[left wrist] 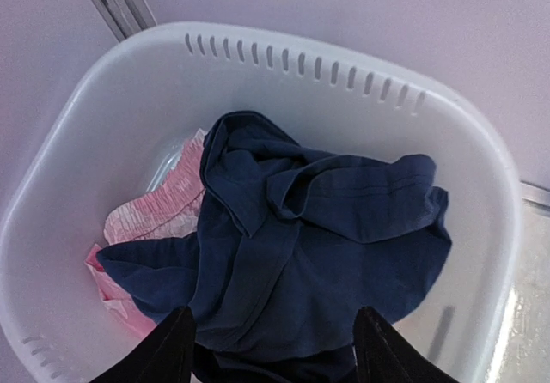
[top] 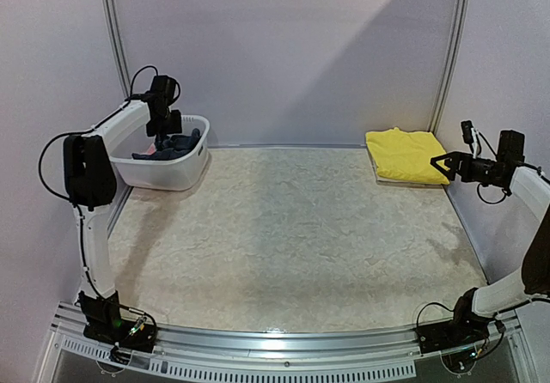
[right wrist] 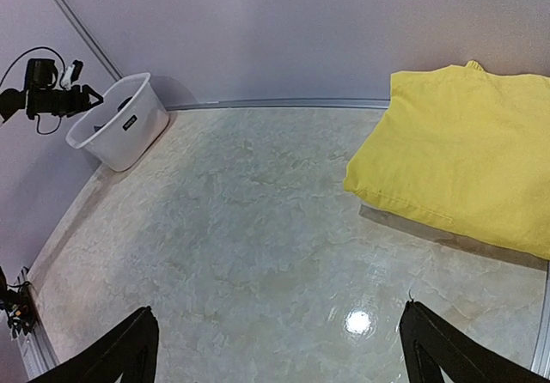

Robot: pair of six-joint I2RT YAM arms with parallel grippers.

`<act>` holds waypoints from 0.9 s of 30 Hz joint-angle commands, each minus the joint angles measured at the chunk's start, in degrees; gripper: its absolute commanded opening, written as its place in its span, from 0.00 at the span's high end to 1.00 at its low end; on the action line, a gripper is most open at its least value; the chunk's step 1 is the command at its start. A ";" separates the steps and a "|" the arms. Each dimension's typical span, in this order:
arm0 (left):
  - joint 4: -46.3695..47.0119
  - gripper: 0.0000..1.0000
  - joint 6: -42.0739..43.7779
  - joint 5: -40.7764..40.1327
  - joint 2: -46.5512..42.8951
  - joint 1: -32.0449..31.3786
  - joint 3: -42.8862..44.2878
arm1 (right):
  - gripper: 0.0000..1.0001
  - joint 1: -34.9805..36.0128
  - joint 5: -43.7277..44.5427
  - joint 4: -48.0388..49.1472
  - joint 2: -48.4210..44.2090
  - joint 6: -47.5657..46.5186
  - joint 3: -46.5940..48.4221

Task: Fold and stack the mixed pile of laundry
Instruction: Pick up the crumpled tank top and place it in the bin.

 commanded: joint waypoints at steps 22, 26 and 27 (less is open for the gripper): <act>-1.45 0.58 -3.49 8.40 24.32 5.73 24.89 | 0.01 0.16 -1.55 -3.30 3.13 -3.47 1.62; 1.27 0.87 -1.14 11.49 23.52 5.73 24.37 | 0.01 0.14 -1.51 -3.41 3.05 -3.59 1.64; 2.44 0.98 -0.43 12.68 23.00 5.73 24.22 | 0.01 0.20 -1.57 -3.41 3.04 -3.67 1.56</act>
